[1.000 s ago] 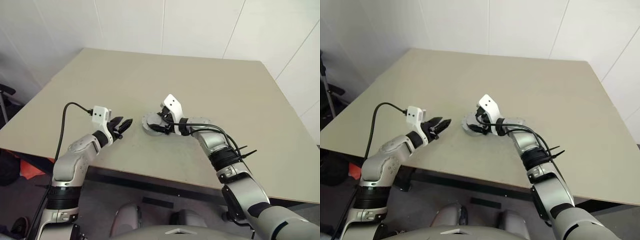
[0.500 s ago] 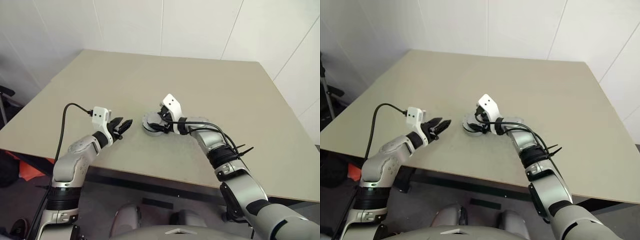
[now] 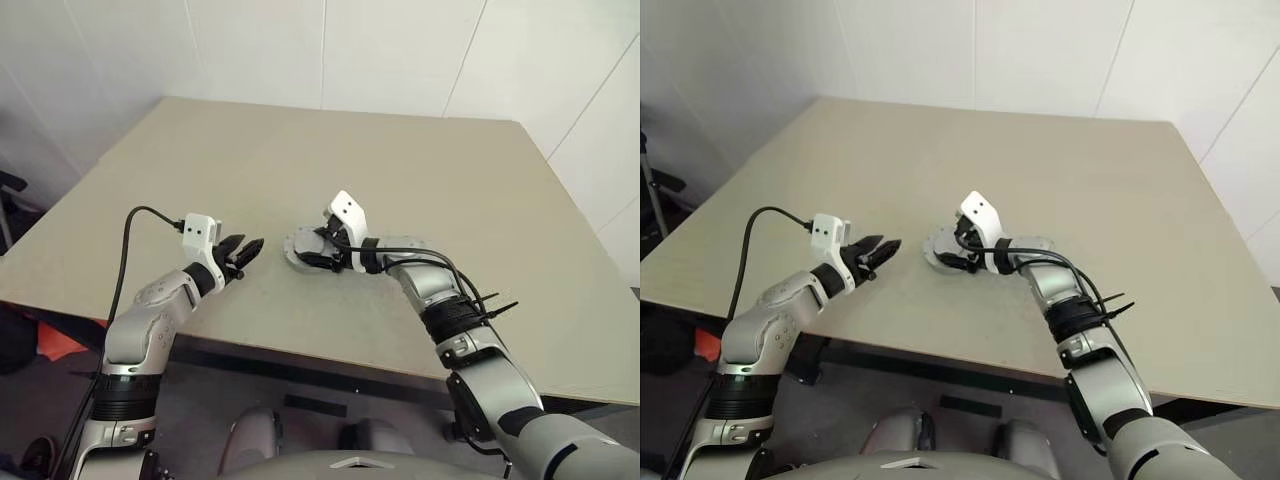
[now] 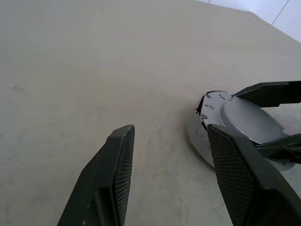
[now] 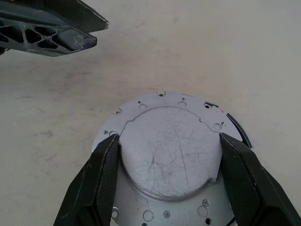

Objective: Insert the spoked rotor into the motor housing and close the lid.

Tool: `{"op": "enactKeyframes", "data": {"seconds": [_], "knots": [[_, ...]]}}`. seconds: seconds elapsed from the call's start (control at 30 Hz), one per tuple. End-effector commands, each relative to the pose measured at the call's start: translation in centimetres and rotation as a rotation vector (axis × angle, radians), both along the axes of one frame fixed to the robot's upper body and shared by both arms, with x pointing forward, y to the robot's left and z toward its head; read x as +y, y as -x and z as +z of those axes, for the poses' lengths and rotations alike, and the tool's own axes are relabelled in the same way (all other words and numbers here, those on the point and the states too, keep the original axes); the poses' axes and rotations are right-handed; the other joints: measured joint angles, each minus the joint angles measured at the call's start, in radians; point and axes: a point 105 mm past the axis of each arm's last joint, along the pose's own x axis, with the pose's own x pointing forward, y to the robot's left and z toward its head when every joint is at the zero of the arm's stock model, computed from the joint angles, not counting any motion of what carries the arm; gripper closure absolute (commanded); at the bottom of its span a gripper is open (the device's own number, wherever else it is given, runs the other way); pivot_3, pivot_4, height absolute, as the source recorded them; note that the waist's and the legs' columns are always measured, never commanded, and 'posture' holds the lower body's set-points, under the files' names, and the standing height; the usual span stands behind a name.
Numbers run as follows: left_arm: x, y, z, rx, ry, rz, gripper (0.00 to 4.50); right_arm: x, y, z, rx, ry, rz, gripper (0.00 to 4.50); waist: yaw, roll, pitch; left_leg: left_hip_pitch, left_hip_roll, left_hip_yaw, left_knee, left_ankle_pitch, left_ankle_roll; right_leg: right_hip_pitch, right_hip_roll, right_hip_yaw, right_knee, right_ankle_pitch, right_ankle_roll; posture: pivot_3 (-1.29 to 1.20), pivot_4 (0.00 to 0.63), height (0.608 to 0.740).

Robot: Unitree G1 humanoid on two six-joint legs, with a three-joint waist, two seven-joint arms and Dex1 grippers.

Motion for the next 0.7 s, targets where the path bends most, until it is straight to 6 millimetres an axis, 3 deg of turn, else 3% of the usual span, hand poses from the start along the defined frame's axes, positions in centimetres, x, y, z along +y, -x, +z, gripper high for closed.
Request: {"op": "enactKeyframes", "data": {"seconds": [0.03,0.7], "knots": [[-0.19,-0.06,1.4,-0.054,0.001,-0.01,1.9,-0.05,-0.05,-0.52,0.012,0.015,-0.019,1.32,-0.001,0.0,0.0,0.0,0.0,0.0,0.0,0.0,0.0,0.0,0.0,0.0,0.0,0.0,0.0,0.0,0.0,0.74],[-0.26,0.04,1.27,-0.051,-0.001,-0.009,1.9,-0.21,-0.84,-0.93,-0.01,0.051,-0.064,1.32,-0.003,0.0,0.0,0.003,0.0,0.0,0.0,0.001,-0.001,0.003,0.0,0.0,0.001,0.0,0.0,0.0,0.0,0.74]]}}
